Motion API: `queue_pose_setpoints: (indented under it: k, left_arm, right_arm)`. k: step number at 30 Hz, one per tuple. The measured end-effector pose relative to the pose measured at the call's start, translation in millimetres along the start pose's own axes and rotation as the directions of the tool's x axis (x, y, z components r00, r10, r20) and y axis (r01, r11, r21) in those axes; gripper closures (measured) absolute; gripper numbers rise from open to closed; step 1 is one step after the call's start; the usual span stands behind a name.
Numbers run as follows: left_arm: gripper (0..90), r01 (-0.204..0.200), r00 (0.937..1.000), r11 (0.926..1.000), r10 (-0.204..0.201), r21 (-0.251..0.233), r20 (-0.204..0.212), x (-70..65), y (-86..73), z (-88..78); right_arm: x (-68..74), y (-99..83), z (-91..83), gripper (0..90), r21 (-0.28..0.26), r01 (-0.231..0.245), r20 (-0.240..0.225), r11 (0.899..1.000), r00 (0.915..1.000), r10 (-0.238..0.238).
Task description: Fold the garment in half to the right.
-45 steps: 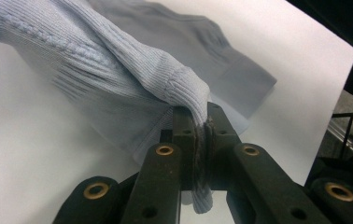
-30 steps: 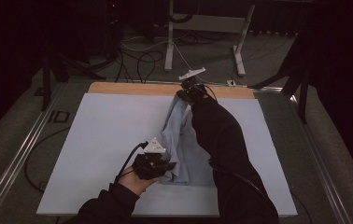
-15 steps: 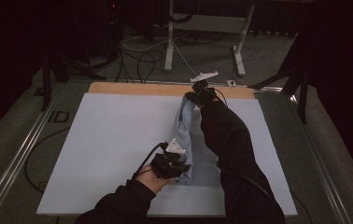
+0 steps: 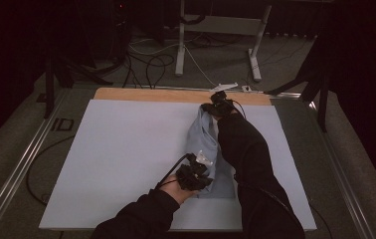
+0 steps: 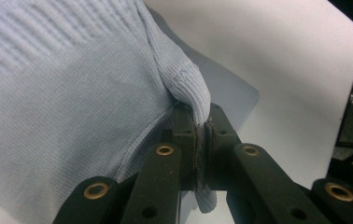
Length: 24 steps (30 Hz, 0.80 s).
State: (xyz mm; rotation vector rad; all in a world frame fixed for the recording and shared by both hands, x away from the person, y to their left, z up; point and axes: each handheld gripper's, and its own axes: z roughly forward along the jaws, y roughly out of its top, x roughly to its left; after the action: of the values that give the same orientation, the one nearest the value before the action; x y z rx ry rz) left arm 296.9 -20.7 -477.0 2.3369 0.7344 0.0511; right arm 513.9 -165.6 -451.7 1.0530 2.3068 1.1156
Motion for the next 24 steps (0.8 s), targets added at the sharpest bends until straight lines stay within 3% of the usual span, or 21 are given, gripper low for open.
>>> queue_pose_setpoints:
  k: [9, 11, 15, 16, 18, 24]
  left_arm:
    - [85.9, -0.006, 1.0000, 0.9994, 0.006, 0.033, 0.000, -2.9, 7.6, 15.7]
    - [85.9, -0.002, 1.0000, 0.9993, 0.002, 0.037, 0.002, -2.1, 9.1, 18.5]
    - [85.9, -0.006, 1.0000, 0.9991, 0.007, 0.042, -0.003, -3.9, 12.5, 23.6]
    - [85.9, -0.005, 1.0000, 0.9990, 0.006, 0.045, -0.003, -3.8, 13.1, 25.1]
    - [85.9, -0.003, 1.0000, 0.9986, 0.003, 0.052, -0.006, -4.5, 14.2, 28.7]
    - [85.8, -0.023, 0.9995, 0.9971, 0.025, 0.073, -0.019, -8.5, 17.0, 36.2]
  right_arm:
    - [-7.7, -13.3, 9.7, 85.5, 0.011, -0.032, -0.016, 0.999, 0.9994, 0.032]
    - [-9.8, -15.0, 9.6, 81.2, 0.010, -0.034, -0.014, 0.999, 0.9993, 0.034]
    - [-15.6, -18.0, 8.5, 60.6, 0.027, -0.054, 0.000, 0.998, 0.9985, 0.054]
    - [-19.1, -19.8, 6.1, 51.8, 0.036, -0.073, 0.009, 0.997, 0.9973, 0.072]
    - [-23.0, -21.3, 0.6, 46.4, 0.029, -0.093, 0.033, 0.995, 0.9952, 0.092]
    - [-30.7, -21.4, -17.8, 42.1, 0.011, -0.136, 0.049, 0.991, 0.9896, 0.135]
